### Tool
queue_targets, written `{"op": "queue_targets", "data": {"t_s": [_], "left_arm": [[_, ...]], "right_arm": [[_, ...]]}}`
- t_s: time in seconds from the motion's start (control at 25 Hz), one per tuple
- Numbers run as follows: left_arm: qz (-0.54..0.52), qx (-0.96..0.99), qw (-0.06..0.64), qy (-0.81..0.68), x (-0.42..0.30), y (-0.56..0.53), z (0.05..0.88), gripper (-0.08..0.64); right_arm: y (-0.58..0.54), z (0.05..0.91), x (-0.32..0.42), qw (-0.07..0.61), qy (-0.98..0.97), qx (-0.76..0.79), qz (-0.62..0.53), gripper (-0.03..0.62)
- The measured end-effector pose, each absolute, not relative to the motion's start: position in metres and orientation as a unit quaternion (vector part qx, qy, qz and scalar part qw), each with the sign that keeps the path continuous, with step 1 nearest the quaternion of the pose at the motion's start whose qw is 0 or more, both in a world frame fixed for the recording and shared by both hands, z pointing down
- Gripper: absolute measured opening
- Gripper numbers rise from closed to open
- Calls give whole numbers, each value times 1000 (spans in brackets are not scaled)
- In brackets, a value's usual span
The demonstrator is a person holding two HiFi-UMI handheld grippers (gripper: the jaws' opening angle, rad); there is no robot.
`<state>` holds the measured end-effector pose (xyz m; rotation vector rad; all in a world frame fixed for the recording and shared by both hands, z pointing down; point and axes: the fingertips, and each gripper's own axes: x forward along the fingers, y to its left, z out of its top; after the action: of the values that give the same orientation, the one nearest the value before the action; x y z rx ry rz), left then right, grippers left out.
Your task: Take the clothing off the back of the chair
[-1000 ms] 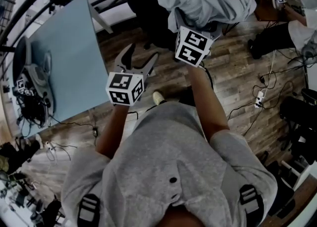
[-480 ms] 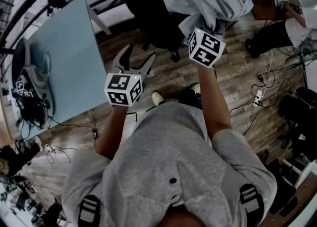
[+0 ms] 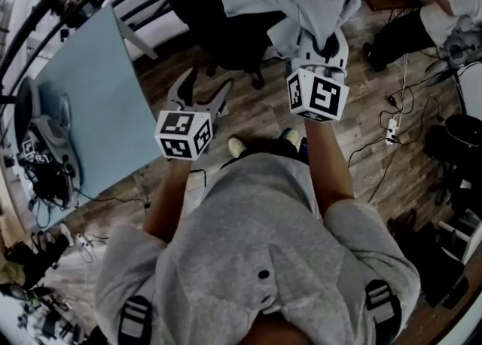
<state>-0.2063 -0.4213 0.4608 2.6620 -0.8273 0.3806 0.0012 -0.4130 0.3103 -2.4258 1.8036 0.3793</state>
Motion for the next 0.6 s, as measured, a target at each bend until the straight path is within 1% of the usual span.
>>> {"op": "queue_targets", "data": {"t_s": [0.24, 0.4, 0.6], "left_arm": [[128, 942, 147, -272, -168, -391, 444, 370], [116, 948, 126, -268, -145, -368, 426, 370], [69, 957, 99, -263, -108, -326, 387, 370]], "right_arm": [[-348, 262, 33, 124, 604, -775, 140, 63], [-312, 247, 47, 142, 622, -761, 118, 63], [-260, 251, 68, 137, 621, -766, 95, 63]]}}
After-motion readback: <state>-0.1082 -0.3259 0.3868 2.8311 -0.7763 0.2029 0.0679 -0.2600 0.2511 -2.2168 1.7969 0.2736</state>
